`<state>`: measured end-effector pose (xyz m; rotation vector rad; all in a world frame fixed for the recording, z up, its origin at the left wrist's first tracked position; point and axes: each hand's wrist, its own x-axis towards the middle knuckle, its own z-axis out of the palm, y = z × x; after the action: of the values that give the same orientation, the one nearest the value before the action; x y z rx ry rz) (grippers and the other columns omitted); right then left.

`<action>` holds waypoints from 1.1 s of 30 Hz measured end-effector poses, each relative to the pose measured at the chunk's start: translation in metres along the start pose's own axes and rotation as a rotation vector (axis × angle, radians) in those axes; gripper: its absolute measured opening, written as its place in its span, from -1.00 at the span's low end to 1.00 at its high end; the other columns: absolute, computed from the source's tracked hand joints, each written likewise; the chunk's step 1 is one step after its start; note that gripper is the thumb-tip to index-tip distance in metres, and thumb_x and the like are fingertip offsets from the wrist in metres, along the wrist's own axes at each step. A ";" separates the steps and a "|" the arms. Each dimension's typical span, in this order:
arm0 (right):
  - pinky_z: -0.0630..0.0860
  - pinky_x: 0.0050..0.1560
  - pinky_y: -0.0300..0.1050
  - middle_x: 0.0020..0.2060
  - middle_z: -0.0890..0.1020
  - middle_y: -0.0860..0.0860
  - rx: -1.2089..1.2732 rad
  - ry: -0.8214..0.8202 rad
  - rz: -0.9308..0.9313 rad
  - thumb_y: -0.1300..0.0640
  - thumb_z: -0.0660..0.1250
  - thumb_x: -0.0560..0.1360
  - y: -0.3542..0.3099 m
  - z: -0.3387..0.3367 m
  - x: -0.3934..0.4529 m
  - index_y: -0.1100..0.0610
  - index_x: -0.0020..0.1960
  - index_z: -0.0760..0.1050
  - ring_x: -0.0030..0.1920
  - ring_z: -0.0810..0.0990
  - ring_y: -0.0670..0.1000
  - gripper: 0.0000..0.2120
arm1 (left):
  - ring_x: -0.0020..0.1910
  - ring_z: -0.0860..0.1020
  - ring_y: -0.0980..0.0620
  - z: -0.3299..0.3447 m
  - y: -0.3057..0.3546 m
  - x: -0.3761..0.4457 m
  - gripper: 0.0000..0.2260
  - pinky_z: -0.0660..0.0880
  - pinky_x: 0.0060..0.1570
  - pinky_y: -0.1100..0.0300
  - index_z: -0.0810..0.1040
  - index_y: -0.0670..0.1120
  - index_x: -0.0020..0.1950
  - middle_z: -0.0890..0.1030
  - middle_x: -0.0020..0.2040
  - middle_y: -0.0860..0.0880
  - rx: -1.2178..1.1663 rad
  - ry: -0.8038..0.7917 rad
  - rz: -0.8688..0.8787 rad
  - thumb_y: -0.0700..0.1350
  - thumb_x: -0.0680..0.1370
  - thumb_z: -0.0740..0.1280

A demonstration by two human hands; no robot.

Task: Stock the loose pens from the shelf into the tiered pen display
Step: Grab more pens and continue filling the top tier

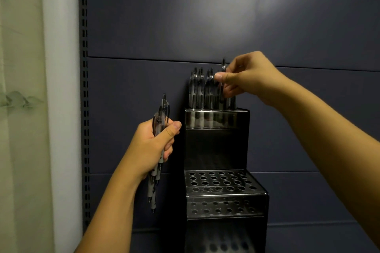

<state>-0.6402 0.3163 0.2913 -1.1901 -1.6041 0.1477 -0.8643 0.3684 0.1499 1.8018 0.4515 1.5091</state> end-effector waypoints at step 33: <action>0.71 -0.15 -0.11 -0.18 0.73 0.12 -0.096 -0.293 0.068 0.28 0.52 0.48 -0.031 0.035 -0.120 0.23 0.03 0.65 -0.21 0.73 0.00 -0.86 | -0.50 0.38 0.06 0.021 0.096 0.010 -0.79 0.32 -0.49 0.22 0.52 -0.09 -0.14 0.41 -0.44 0.01 -0.065 0.224 -0.121 -0.02 0.64 0.35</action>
<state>-0.6963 0.2276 0.2166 -1.3457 -1.8420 0.3030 -0.8597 0.3041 0.2245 1.5340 0.6018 1.6285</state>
